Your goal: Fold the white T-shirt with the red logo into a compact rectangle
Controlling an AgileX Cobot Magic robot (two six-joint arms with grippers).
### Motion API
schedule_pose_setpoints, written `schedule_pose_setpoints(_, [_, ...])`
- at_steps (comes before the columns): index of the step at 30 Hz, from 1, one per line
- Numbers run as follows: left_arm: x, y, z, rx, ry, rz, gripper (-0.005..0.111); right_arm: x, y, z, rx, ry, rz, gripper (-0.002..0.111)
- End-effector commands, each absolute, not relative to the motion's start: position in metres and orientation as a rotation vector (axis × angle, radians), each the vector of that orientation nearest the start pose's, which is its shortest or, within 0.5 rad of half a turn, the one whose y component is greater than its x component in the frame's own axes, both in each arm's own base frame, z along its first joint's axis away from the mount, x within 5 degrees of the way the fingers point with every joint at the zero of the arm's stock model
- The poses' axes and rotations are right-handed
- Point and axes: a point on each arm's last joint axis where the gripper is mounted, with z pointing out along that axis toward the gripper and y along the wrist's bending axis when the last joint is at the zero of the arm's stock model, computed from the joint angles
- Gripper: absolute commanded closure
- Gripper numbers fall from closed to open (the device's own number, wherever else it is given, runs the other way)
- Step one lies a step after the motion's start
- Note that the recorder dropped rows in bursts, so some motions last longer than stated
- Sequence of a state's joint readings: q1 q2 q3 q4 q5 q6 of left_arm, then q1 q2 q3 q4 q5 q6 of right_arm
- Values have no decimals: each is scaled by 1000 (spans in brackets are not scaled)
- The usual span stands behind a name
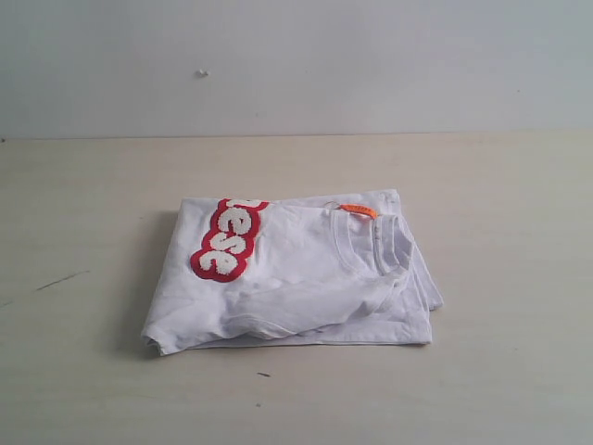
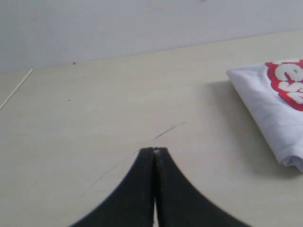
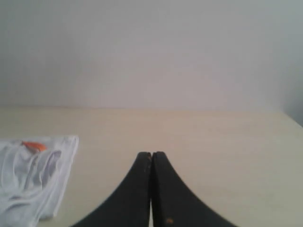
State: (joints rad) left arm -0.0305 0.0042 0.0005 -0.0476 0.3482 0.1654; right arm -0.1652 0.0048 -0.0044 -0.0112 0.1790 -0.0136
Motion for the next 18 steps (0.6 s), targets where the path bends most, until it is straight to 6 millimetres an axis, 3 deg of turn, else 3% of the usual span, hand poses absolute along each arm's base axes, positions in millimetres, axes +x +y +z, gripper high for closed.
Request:
schedule_pose_setpoints(1, [53,-3,182,141,1819,41,107,54,-10,191,94,1730,-173,108])
schedule_pose_setpoints(18, [53,-3,182,141,1819,41,107,53,-9,183,134,1815,-135,108])
